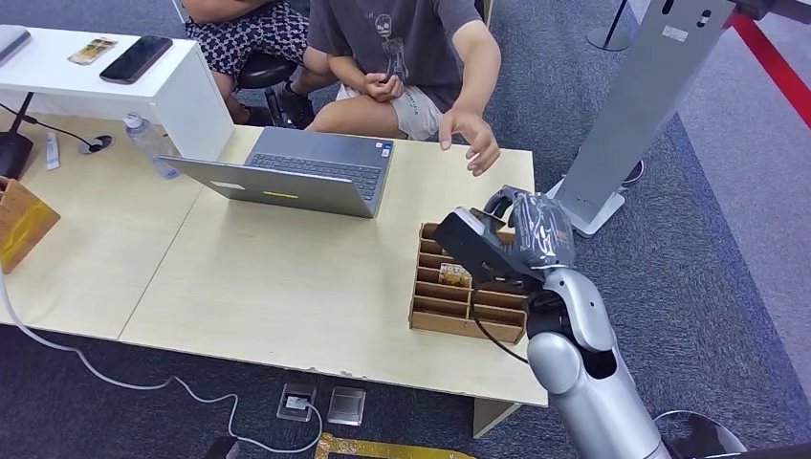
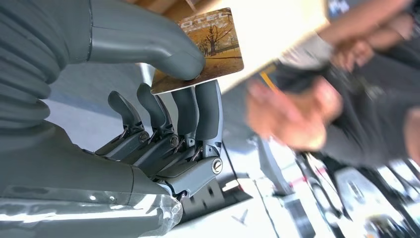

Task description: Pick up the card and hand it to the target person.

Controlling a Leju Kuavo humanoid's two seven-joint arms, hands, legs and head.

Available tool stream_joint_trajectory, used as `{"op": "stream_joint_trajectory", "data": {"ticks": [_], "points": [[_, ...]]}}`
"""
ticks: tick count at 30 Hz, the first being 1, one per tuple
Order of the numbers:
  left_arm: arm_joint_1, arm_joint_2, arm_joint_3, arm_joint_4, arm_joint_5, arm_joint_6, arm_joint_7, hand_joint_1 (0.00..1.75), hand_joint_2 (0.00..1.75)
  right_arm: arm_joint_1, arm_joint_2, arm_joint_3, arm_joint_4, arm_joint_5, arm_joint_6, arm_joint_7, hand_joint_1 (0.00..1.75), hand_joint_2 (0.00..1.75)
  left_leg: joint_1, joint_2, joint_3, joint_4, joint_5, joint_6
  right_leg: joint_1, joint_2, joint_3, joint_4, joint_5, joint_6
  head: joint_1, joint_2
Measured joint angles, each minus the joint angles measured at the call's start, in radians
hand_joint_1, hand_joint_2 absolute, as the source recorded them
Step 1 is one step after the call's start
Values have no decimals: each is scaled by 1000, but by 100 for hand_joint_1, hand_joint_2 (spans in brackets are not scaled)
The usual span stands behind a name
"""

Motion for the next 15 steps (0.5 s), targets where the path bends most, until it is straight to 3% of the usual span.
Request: {"op": "stream_joint_trajectory", "data": {"ticks": [6,10,15], "points": [[-7,0,-3,0,-15,-8,-3,0,175,-165,5,0,116,-19,-103,-122,150,175,0,-1,-1,0,0,0,0,0,0,0,0,0,0,0],[-20,0,-11,0,-19,-9,-1,0,175,-276,31,4,291,0,-193,-206,150,175,0,-2,-2,0,0,0,0,-1,0,1,0,0,-1,0],[-28,0,-14,0,-18,-10,4,0,175,-376,81,16,529,62,-231,-257,150,175,0,-3,-2,0,0,0,0,-2,0,1,0,0,0,0]]}}
